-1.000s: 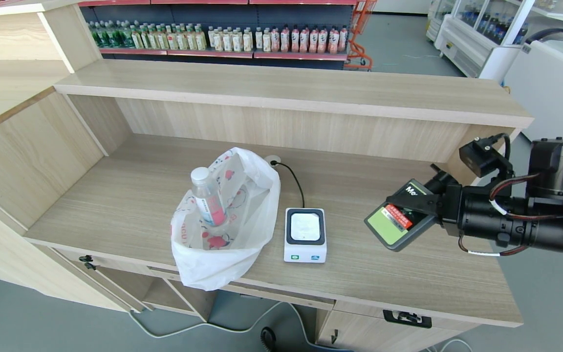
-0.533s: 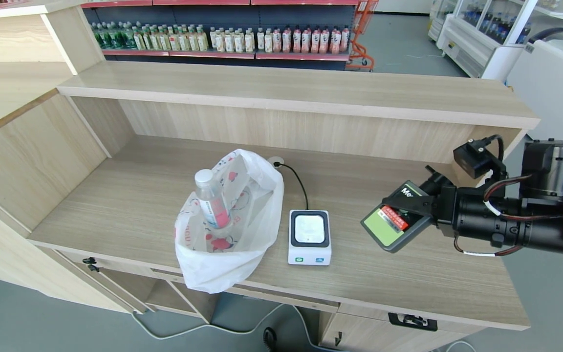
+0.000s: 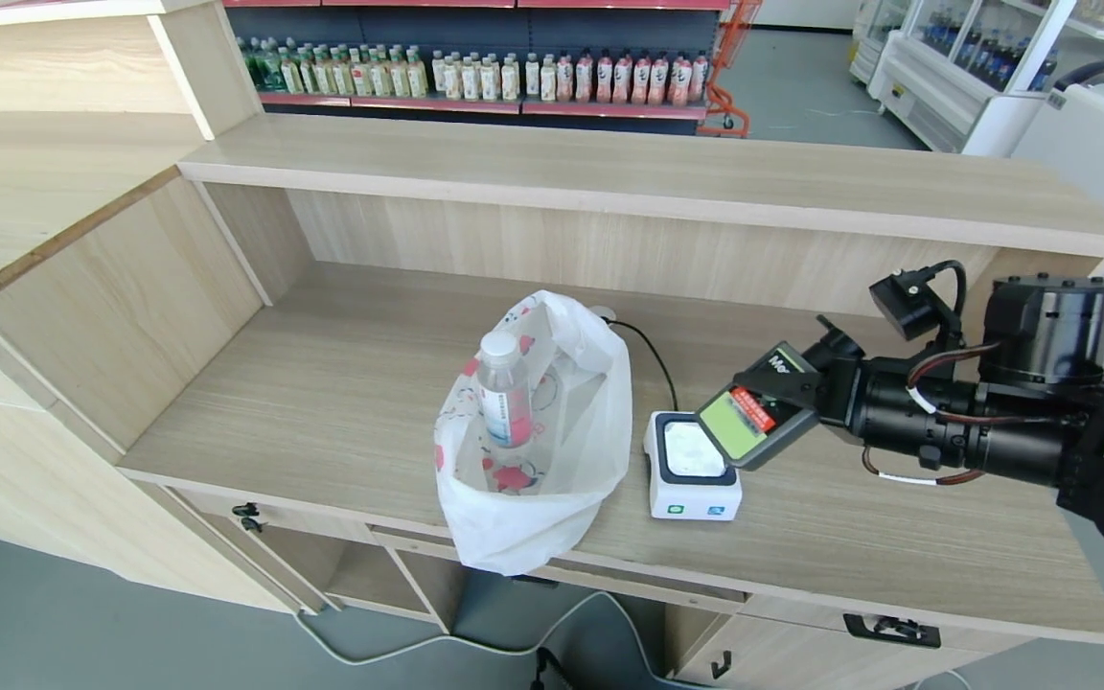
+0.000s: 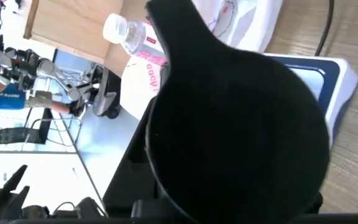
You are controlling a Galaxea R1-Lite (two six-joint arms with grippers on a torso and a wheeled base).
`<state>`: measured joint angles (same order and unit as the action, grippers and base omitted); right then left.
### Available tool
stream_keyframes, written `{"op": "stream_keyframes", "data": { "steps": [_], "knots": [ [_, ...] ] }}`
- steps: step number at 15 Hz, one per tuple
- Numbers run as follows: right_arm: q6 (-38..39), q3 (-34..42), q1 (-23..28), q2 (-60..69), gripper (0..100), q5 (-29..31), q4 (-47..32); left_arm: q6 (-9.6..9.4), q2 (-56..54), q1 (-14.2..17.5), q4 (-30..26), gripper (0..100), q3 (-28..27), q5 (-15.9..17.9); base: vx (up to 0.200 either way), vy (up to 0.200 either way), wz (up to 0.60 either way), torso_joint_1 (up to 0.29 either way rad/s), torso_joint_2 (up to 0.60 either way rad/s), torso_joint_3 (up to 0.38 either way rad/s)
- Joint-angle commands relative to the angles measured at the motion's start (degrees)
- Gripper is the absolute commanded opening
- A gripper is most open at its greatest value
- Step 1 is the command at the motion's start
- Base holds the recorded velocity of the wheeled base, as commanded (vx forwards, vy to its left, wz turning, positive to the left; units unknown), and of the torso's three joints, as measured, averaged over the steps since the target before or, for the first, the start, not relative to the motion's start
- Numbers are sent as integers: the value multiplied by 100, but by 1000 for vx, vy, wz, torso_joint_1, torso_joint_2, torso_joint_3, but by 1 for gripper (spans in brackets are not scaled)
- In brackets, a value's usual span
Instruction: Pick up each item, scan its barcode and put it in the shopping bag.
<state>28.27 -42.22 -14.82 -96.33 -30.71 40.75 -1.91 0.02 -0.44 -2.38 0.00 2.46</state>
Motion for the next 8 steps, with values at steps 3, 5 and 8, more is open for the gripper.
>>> {"op": "stream_keyframes", "data": {
  "steps": [3, 5, 8],
  "knots": [
    [-85, -199, 23, -474, 0, 460, 20, -11, -2, 0, 0, 100, 0, 0, 0, 0, 0, 0, 0, 0],
    [-85, -340, 15, -589, 0, 496, 20, -11, -2, 0, 0, 100, 0, 0, 0, 0, 0, 0, 0, 0],
    [-85, -595, -64, -817, 0, 469, 12, -11, -2, 0, 0, 100, 0, 0, 0, 0, 0, 0, 0, 0]
  ]
}}
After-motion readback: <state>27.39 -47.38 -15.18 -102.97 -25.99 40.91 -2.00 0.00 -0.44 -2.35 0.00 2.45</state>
